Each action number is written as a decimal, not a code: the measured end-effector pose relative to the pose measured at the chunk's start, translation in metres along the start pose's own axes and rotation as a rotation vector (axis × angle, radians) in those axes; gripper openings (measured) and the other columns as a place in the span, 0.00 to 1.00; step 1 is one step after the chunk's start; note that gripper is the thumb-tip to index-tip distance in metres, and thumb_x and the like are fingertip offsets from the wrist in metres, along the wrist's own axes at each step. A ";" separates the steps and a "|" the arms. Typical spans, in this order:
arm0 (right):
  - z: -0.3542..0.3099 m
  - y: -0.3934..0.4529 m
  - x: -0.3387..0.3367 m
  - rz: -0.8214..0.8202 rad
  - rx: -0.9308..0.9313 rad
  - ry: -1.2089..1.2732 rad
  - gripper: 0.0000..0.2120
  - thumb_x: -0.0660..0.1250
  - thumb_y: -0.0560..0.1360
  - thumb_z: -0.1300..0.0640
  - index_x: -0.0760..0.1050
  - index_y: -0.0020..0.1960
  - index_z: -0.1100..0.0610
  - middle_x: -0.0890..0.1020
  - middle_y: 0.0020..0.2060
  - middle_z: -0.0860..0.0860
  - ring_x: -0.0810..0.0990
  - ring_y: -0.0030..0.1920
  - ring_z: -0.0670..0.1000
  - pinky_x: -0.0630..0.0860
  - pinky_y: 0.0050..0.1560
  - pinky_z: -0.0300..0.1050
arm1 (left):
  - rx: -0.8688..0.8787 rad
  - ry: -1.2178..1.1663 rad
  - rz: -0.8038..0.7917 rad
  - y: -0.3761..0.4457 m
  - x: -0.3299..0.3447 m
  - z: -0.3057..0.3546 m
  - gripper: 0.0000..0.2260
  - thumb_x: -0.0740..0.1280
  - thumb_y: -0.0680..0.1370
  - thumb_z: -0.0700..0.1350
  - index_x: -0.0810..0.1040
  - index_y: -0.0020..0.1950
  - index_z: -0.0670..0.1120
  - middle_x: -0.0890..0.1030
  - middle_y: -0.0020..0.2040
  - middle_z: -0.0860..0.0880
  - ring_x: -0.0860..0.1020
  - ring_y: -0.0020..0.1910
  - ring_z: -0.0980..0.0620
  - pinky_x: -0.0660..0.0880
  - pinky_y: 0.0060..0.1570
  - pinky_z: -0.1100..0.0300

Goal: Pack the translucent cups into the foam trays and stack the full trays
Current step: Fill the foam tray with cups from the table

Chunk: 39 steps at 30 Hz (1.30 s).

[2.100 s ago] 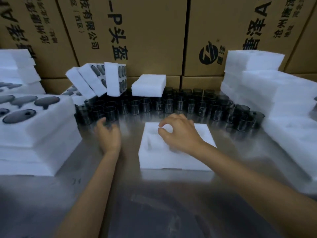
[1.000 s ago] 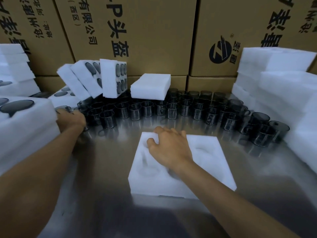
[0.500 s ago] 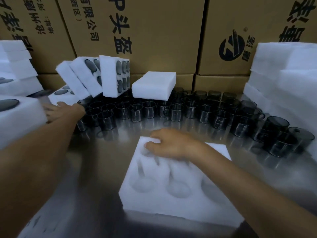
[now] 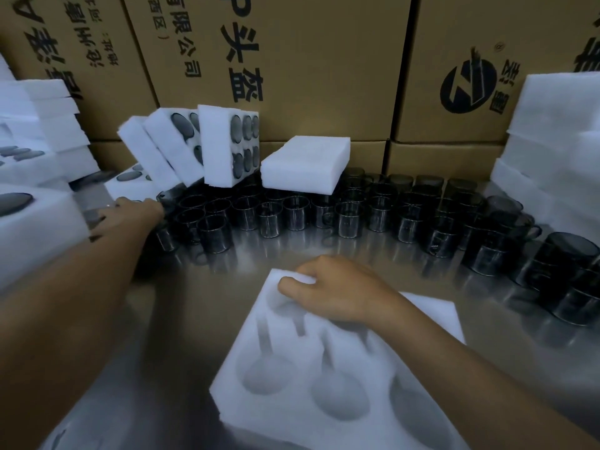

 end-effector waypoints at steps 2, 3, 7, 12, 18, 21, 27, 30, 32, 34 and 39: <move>0.001 0.000 0.001 0.013 0.008 0.001 0.21 0.58 0.69 0.34 0.67 0.28 0.50 0.72 0.24 0.45 0.73 0.30 0.46 0.64 0.32 0.44 | -0.018 0.041 -0.001 -0.005 0.003 0.008 0.29 0.49 0.81 0.56 0.55 0.79 0.42 0.59 0.76 0.36 0.59 0.75 0.34 0.54 0.74 0.38; 0.001 -0.001 0.001 0.016 0.012 0.001 0.22 0.58 0.69 0.34 0.66 0.28 0.50 0.72 0.23 0.44 0.73 0.29 0.46 0.64 0.32 0.44 | -0.055 0.035 -0.005 -0.012 0.004 0.010 0.29 0.47 0.81 0.57 0.53 0.79 0.44 0.59 0.76 0.37 0.59 0.75 0.35 0.53 0.74 0.39; 0.001 -0.002 0.001 0.021 0.023 -0.004 0.22 0.57 0.69 0.33 0.67 0.29 0.50 0.74 0.25 0.44 0.75 0.31 0.45 0.66 0.33 0.44 | -0.101 -0.031 0.007 -0.051 0.007 0.024 0.30 0.49 0.80 0.60 0.57 0.78 0.45 0.64 0.73 0.36 0.65 0.70 0.34 0.58 0.68 0.38; -0.002 -0.006 0.000 0.027 0.016 -0.032 0.21 0.58 0.72 0.35 0.69 0.31 0.50 0.77 0.30 0.45 0.76 0.35 0.45 0.67 0.36 0.44 | -0.049 -0.045 -0.011 -0.083 0.009 0.031 0.30 0.50 0.79 0.59 0.57 0.77 0.42 0.63 0.74 0.36 0.65 0.71 0.35 0.59 0.68 0.39; -0.004 -0.010 -0.001 0.057 0.024 -0.101 0.21 0.58 0.75 0.37 0.75 0.38 0.53 0.80 0.37 0.47 0.77 0.39 0.48 0.66 0.38 0.44 | -0.002 -0.074 -0.089 -0.124 0.008 0.041 0.29 0.50 0.81 0.56 0.59 0.77 0.40 0.60 0.76 0.38 0.64 0.72 0.36 0.56 0.73 0.41; -0.005 -0.016 -0.006 0.139 0.031 -0.136 0.19 0.58 0.77 0.40 0.81 0.48 0.52 0.84 0.42 0.49 0.80 0.43 0.50 0.67 0.36 0.42 | 0.057 -0.112 -0.162 -0.143 0.005 0.045 0.29 0.49 0.82 0.55 0.57 0.78 0.39 0.57 0.77 0.37 0.61 0.73 0.37 0.55 0.74 0.42; -0.002 -0.045 -0.015 0.237 0.031 -0.194 0.14 0.58 0.79 0.48 0.80 0.50 0.52 0.84 0.46 0.50 0.76 0.54 0.52 0.63 0.48 0.45 | 0.308 -0.224 -0.174 -0.171 -0.006 0.044 0.23 0.55 0.81 0.50 0.70 0.69 0.37 0.71 0.69 0.36 0.72 0.65 0.37 0.70 0.57 0.50; -0.002 -0.059 -0.022 0.252 0.076 -0.152 0.12 0.59 0.78 0.49 0.79 0.52 0.52 0.83 0.52 0.49 0.74 0.59 0.52 0.66 0.55 0.48 | 0.414 -0.179 -0.023 -0.185 -0.016 0.038 0.15 0.60 0.79 0.46 0.75 0.59 0.37 0.75 0.62 0.37 0.75 0.59 0.37 0.74 0.51 0.49; 0.001 -0.069 -0.025 0.228 0.167 -0.168 0.13 0.58 0.79 0.48 0.77 0.56 0.52 0.82 0.55 0.50 0.74 0.62 0.54 0.64 0.62 0.53 | 0.494 -0.137 0.087 -0.197 -0.028 0.033 0.14 0.62 0.79 0.43 0.75 0.61 0.36 0.74 0.62 0.36 0.75 0.59 0.35 0.74 0.52 0.46; 0.004 -0.079 -0.026 0.146 0.262 -0.212 0.16 0.57 0.80 0.47 0.75 0.63 0.52 0.80 0.59 0.52 0.72 0.65 0.56 0.61 0.65 0.54 | 0.599 -0.125 0.185 -0.209 -0.040 0.028 0.13 0.62 0.78 0.40 0.75 0.61 0.36 0.73 0.62 0.36 0.75 0.58 0.33 0.74 0.52 0.45; 0.002 -0.104 -0.026 0.047 0.262 -0.151 0.19 0.58 0.79 0.56 0.72 0.68 0.46 0.79 0.62 0.49 0.72 0.67 0.54 0.56 0.68 0.50 | 0.990 -0.228 0.150 -0.244 -0.064 0.019 0.10 0.63 0.78 0.38 0.71 0.59 0.43 0.78 0.54 0.39 0.77 0.50 0.37 0.75 0.47 0.47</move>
Point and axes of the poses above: each hand's wrist, its own y-axis towards the middle knuckle, its own x-axis out of the palm, z = x × y, the point moved 1 cm from there along y, towards the middle knuckle
